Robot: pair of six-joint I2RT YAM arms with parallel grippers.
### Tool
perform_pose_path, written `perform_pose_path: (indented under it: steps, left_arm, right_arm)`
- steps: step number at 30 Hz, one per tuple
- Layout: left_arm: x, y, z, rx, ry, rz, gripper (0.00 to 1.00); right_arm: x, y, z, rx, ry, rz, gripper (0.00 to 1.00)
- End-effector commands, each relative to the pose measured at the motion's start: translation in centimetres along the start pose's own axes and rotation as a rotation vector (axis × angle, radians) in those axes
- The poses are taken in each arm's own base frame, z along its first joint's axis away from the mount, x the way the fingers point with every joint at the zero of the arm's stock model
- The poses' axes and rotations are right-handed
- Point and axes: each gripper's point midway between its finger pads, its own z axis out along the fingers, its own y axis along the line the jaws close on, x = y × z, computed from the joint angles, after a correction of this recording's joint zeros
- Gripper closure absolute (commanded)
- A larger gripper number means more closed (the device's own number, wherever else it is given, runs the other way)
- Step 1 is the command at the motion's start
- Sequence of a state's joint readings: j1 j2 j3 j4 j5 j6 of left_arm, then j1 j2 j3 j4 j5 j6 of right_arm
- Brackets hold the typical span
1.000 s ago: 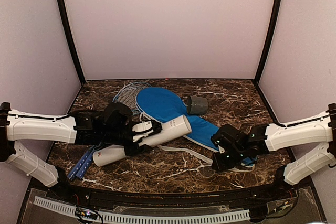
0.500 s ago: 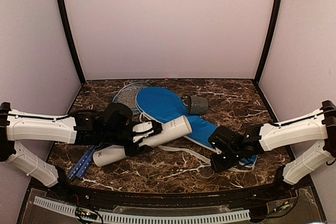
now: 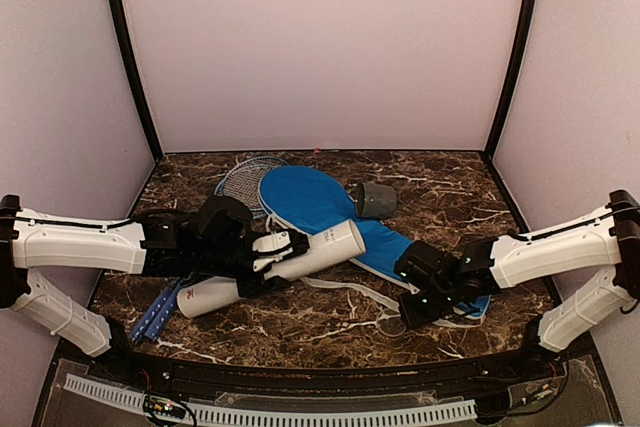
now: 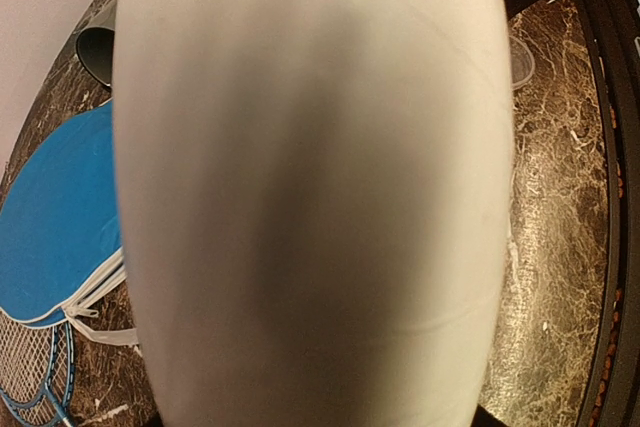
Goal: Pack up the badminton gear
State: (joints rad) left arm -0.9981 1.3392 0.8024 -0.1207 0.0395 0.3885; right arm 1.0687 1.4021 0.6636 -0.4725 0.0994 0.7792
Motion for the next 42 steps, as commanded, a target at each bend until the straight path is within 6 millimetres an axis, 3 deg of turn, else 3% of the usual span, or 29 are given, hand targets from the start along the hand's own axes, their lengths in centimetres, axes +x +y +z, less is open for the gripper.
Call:
perform_pose_path:
  steps: [1, 8, 13, 24, 32, 37, 42]
  left_arm:
    - [-0.8, 0.2, -0.5, -0.014, -0.032, 0.006, 0.42]
    - [-0.8, 0.1, -0.4, -0.012, -0.031, 0.007, 0.42]
    - [-0.8, 0.2, -0.6, -0.017, -0.034, 0.007, 0.42]
    - [-1.7, 0.3, -1.8, -0.037, -0.087, 0.024, 0.42]
    - [-2.8, 0.3, -3.4, -0.054, -0.163, 0.045, 0.42]
    - [-3.0, 0.1, -3.7, -0.045, -0.177, 0.049, 0.42]
    - [-3.0, 0.0, -3.6, -0.036, -0.174, 0.049, 0.42]
  right_arm:
    - [-0.3, 0.3, 0.1, 0.016, -0.010, -0.016, 0.93]
    - [-0.5, 0.5, 0.0, 0.016, -0.014, -0.024, 0.97]
    - [-1.5, 1.5, -1.8, -0.033, -0.056, -0.035, 1.00]
    - [-7.3, 3.1, -9.2, -0.361, -0.275, -0.059, 1.00]
    - [-12.9, 5.0, -17.2, -0.691, -0.473, -0.024, 1.00]
    - [-14.8, 6.6, -21.9, -0.781, -0.550, -0.076, 1.00]
    - [-15.4, 7.9, -23.6, -0.815, -0.549, -0.123, 1.00]
